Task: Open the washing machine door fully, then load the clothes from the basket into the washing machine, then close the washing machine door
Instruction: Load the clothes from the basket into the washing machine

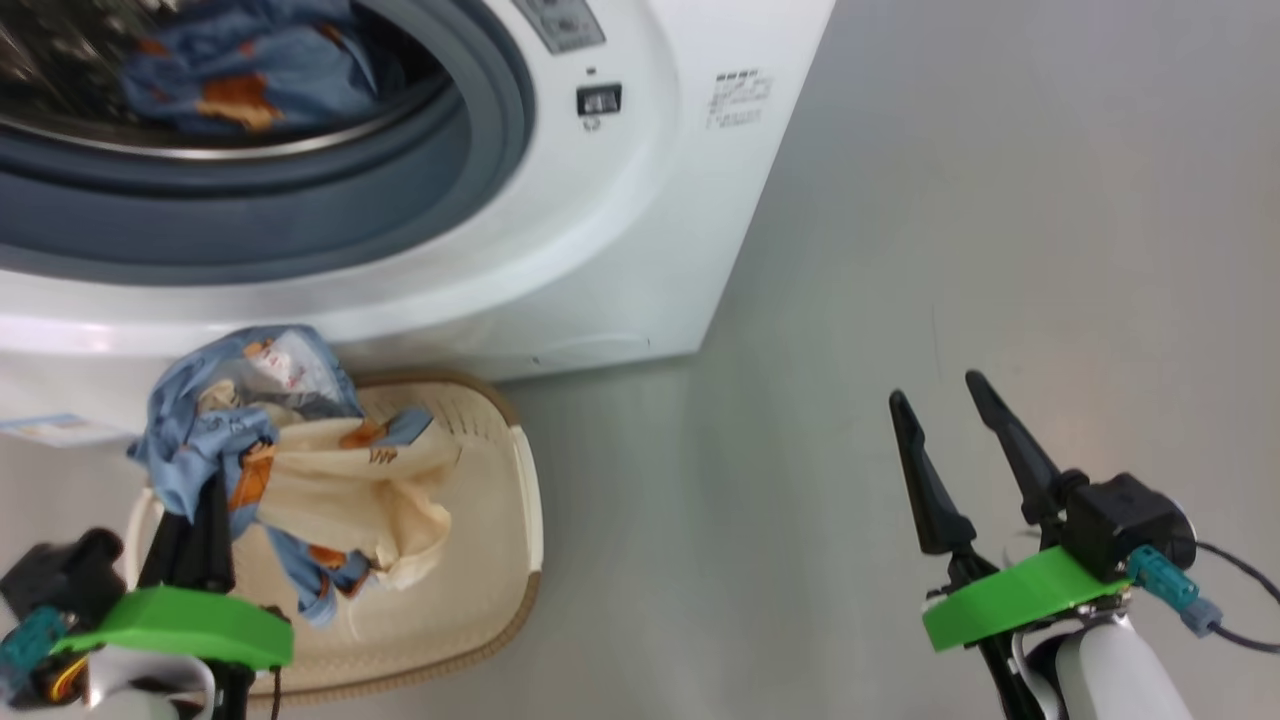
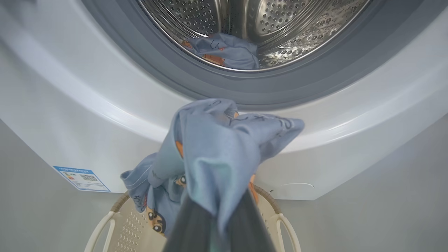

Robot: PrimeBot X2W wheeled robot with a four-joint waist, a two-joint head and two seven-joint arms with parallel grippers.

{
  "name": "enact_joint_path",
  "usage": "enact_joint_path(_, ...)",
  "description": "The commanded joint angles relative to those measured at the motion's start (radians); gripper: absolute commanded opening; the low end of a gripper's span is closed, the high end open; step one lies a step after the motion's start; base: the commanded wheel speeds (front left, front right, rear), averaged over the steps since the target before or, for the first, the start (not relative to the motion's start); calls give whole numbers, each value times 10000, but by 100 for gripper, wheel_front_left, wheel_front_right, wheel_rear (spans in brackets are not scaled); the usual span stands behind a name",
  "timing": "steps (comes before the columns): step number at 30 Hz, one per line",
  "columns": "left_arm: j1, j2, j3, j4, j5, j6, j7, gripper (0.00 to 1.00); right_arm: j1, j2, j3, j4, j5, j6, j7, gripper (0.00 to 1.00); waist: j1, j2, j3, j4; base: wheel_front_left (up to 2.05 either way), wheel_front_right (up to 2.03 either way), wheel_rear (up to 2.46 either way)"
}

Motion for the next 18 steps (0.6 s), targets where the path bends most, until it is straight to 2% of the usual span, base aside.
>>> enact_joint_path(1,165,164,471,-412,194,1,-68,0,212,-16,283,-161,-193,14,-118,100,0,0,-706,121,0,0,0)
enact_joint_path(12,1317,-438,1213,-2085,1301,-12,-68,0,932,-32,335,27,-293,14,-118,100,0,0,-2411,235,0,0,0)
enact_joint_path(18,1961,-636,1588,-2686,1871,147,-68,0,1266,-30,430,15,-319,14,-118,100,0,0,-3172,195,0,0,0)
